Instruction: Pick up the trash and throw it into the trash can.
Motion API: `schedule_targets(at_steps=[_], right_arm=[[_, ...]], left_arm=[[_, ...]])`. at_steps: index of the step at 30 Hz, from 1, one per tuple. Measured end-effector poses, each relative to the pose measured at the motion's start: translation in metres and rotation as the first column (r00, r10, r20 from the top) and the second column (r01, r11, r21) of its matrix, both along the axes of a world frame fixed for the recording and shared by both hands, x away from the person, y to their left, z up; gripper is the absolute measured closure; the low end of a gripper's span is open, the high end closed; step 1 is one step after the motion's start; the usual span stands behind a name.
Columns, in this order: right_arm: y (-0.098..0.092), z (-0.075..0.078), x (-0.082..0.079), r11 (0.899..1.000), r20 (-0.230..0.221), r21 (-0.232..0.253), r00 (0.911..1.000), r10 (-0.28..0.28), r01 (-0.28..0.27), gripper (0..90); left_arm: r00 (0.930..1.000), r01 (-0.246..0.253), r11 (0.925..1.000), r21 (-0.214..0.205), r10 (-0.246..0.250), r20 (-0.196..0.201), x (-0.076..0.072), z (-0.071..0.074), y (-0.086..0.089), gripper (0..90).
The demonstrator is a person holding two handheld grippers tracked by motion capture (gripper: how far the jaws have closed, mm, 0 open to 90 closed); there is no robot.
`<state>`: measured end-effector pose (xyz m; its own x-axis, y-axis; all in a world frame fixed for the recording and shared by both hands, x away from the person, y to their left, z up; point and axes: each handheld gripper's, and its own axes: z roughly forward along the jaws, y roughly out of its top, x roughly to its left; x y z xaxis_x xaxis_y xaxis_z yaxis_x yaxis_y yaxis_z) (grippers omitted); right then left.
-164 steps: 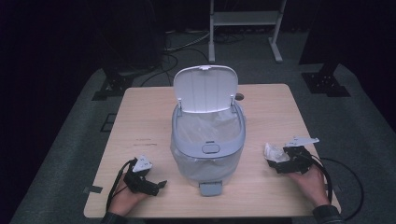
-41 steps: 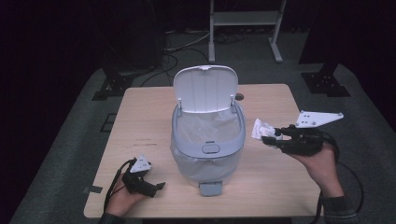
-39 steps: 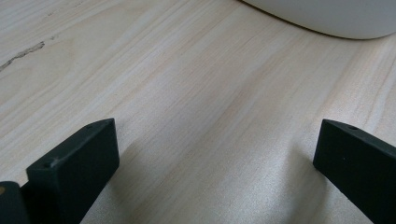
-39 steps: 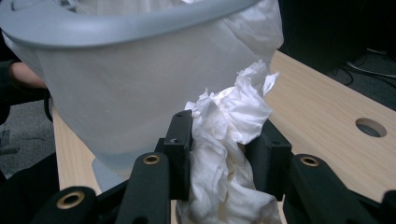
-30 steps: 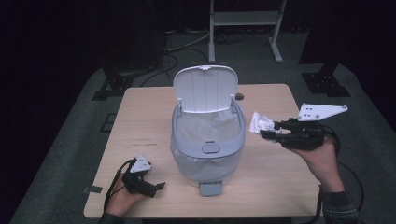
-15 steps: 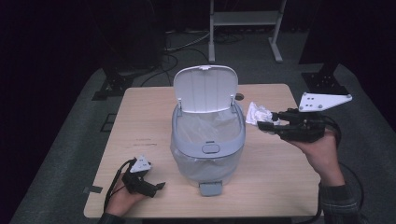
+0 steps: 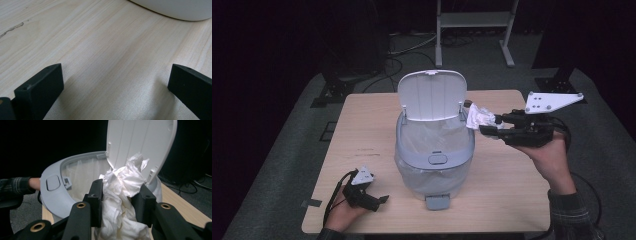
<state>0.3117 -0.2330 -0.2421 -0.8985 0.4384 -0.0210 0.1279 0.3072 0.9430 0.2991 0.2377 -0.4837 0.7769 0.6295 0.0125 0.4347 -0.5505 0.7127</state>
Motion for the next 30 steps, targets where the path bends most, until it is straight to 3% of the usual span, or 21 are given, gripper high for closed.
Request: schedule_targets(at_steps=[9,17,30], right_arm=[[0.015,0.012,0.002,0.999,0.009,0.012,0.9992,0.038,-0.038,62.9],[0.032,0.019,0.007,0.998,0.013,-0.009,0.9980,0.062,-0.061,62.9],[0.060,0.022,0.019,0.995,0.003,-0.021,0.9950,0.100,-0.100,62.9]], left_arm=[[1.0000,0.000,1.0000,0.000,0.000,0.000,0.000,0.000,0.000,0.0],[1.0000,0.000,1.0000,0.000,0.000,0.000,0.000,0.000,0.000,0.0],[1.0000,0.001,1.0000,0.000,-0.001,0.001,0.001,0.000,0.000,0.0]])
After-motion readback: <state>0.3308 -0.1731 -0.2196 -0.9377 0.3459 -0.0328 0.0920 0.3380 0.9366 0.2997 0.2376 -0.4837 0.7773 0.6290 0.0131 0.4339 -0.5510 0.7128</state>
